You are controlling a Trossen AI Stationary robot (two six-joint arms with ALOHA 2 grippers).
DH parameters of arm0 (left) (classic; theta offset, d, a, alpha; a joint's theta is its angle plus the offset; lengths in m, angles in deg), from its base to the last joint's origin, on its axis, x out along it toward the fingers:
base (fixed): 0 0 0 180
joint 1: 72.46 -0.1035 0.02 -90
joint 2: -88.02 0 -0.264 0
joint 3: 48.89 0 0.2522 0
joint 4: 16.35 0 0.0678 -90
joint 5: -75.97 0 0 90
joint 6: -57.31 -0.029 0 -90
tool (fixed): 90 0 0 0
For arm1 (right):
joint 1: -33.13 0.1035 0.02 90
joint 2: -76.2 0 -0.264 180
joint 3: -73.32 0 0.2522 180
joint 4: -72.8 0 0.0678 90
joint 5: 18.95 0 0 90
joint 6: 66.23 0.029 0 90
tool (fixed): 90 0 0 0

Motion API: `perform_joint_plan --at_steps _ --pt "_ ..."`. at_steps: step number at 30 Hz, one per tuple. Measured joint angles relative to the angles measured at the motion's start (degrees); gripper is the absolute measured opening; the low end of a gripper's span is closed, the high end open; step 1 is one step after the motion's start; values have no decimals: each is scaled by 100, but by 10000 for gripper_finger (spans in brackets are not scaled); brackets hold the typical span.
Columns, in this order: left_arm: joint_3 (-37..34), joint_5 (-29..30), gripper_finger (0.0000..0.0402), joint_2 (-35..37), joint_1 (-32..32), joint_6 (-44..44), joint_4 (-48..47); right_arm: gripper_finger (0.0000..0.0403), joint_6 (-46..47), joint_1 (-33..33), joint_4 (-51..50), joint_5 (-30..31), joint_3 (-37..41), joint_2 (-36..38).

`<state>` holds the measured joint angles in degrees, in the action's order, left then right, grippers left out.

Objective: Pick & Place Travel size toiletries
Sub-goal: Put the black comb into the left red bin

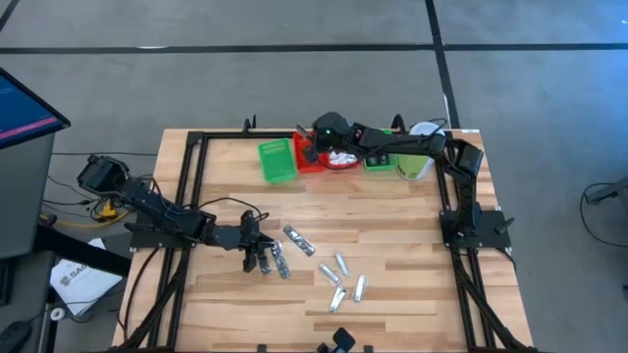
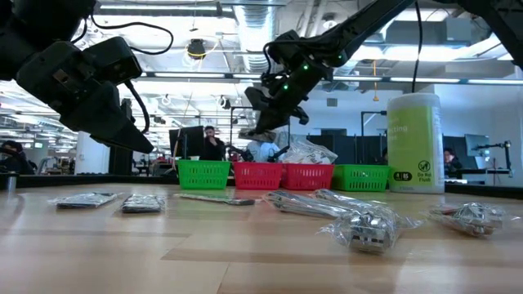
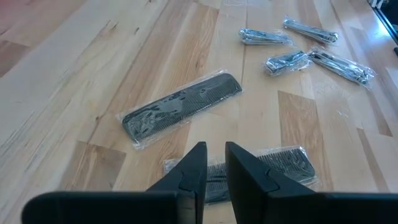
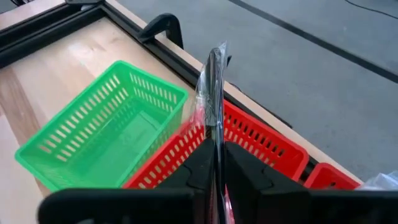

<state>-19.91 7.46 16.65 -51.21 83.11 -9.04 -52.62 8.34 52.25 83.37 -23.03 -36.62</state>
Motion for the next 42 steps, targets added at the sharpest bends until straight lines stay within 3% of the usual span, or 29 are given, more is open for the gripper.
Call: perform_joint_plan --at_steps 21,29,42 --pt "0 -6 53 0 0 -2 -1 139 0 -11 3 4 0 0" --pt "0 -28 53 0 0 0 -1 140 17 95 3 -22 0 0" --pt "2 -21 53 0 0 -138 -3 123 -158 1119 -354 -642 0 0"
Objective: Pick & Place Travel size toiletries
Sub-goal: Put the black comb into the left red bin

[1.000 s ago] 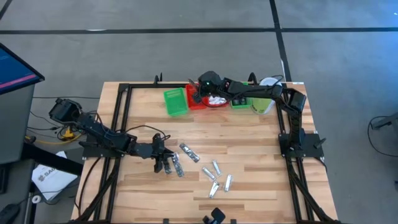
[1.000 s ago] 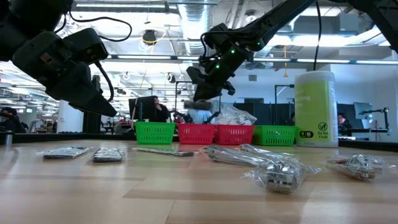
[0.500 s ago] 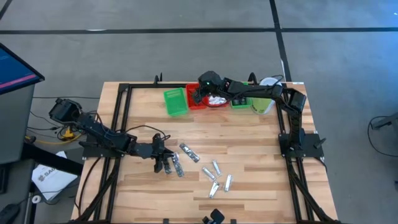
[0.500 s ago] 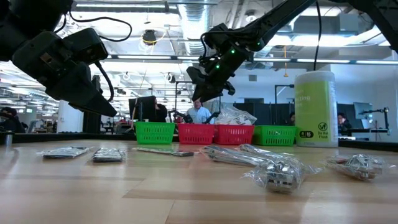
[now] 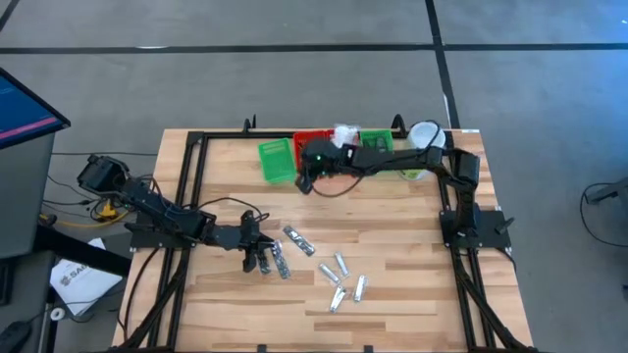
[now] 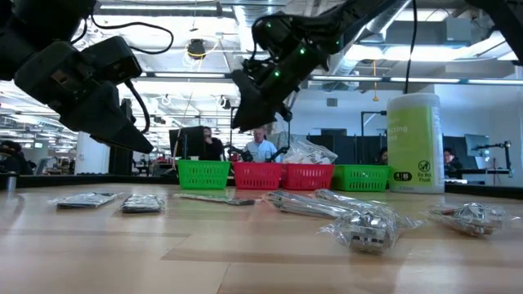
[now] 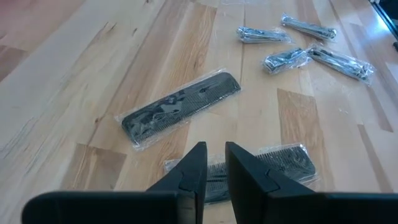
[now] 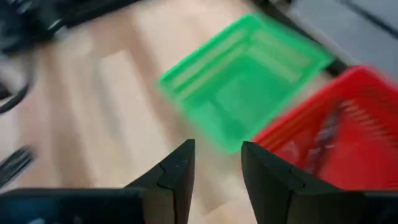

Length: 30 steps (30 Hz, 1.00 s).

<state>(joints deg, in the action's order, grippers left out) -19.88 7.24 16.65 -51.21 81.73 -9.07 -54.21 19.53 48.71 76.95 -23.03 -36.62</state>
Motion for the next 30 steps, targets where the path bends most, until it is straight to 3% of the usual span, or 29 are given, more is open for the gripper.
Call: perform_joint_plan --at_steps 16,23,30 --pt "122 -32 53 -638 -327 -180 90 123 377 1614 -1028 -25 35 0" --pt "322 -116 53 -880 -372 -772 94 127 613 2023 -1047 14 37 0" --pt "361 -72 53 -1332 -585 -815 128 137 883 2181 -1138 114 37 0"
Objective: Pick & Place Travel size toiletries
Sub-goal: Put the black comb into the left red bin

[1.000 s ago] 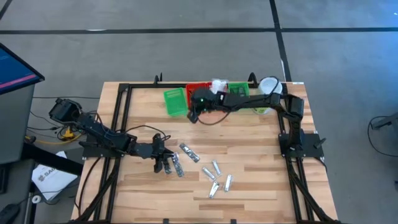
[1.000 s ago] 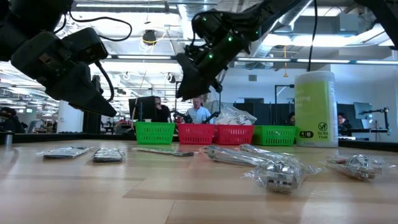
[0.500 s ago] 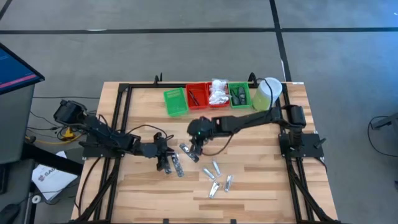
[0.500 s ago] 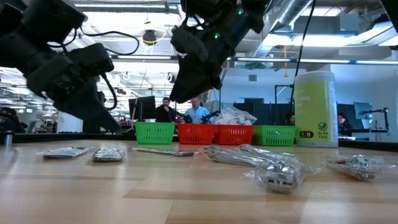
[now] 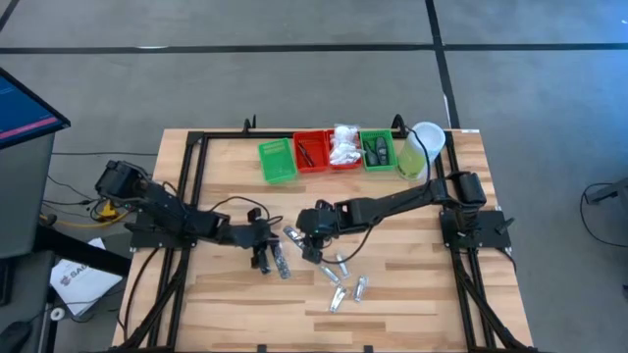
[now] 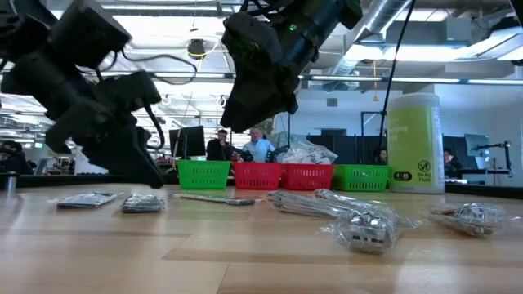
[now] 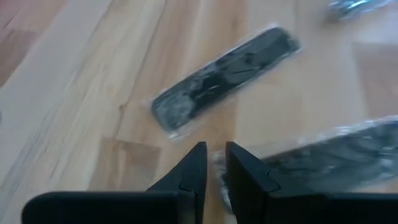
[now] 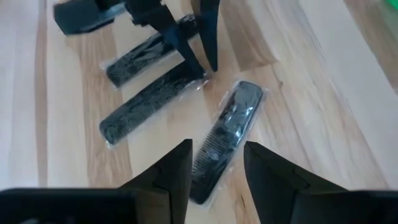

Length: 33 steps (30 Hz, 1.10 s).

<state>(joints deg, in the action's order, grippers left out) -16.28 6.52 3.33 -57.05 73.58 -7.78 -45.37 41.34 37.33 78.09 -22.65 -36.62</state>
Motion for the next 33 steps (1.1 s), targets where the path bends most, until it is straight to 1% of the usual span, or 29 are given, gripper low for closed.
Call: perform_joint_plan --at_steps 5,10,16,19,22,26,29,33 --pt "0 2 60 -230 -167 -116 84 140 20 49 -61 37 0 0" --pt "0 136 91 -242 -175 -411 231 137 20 53 -60 38 0 0" --pt "138 130 126 -242 -246 -830 234 139 20 53 -64 45 0 0" --pt "240 -28 136 -242 -381 -897 240 139 19 53 -66 45 0 0" --pt "258 -384 144 -242 -580 -931 239 137 -16 53 -66 47 0 0" --pt "258 -512 154 -242 -751 -1174 223 139 -25 51 -71 54 0 0" --pt "258 -763 160 -242 -899 -1191 224 140 -28 51 -82 54 0 0" --pt "258 -884 160 -524 -1000 -1170 243 141 -43 51 -82 54 0 0"
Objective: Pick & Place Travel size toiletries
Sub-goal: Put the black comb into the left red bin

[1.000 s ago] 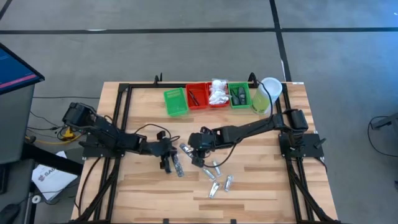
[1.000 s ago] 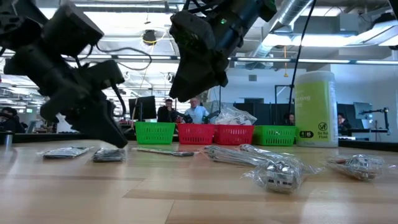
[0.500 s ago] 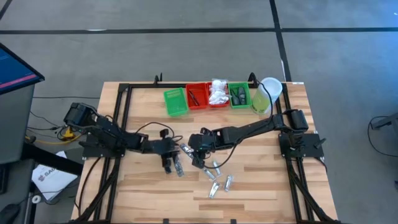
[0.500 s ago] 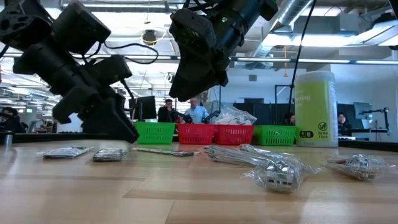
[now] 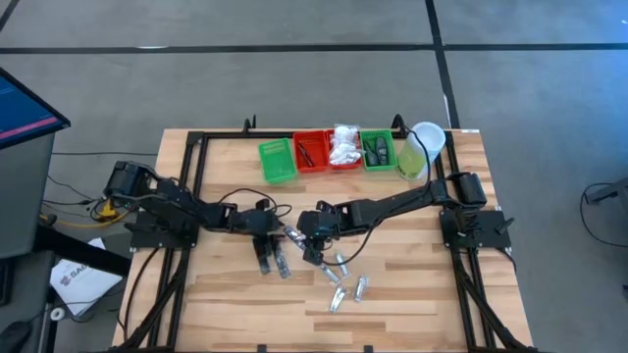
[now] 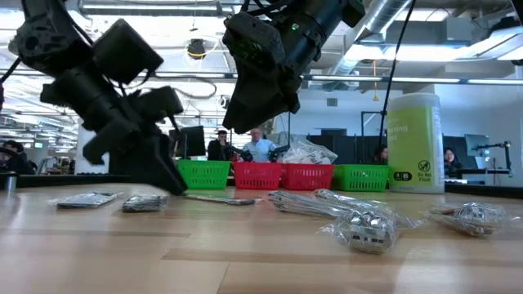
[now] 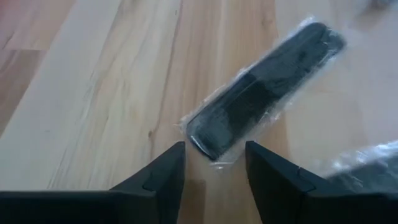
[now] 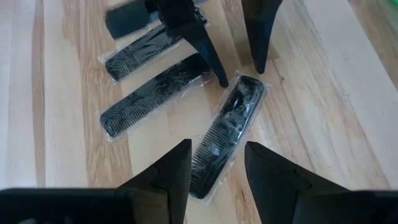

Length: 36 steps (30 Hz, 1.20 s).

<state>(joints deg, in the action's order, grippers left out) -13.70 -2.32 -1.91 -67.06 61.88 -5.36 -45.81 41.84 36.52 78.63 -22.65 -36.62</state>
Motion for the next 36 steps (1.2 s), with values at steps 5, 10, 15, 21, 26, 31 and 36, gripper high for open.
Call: perform_joint_plan --at_steps 5,10,15,21,26,31,36 --pt "139 23 152 -603 -137 203 363 137 0 -15 0 0 0 0" --pt "147 48 132 -787 -144 169 606 139 5 -9 -143 1 0 0" --pt "143 52 91 -791 -147 167 584 142 50 -6 -361 2 -1 -82" --pt "134 -65 23 -791 -262 153 586 141 64 -6 -286 -16 -9 -533" --pt "134 -86 1 -794 -268 143 571 140 216 -9 -409 -46 3 -822" --pt "129 -113 1 -763 -271 169 572 135 336 8 -362 -85 2 -823" --pt "123 -208 0 -738 -271 218 576 142 365 28 -213 -558 0 -843"
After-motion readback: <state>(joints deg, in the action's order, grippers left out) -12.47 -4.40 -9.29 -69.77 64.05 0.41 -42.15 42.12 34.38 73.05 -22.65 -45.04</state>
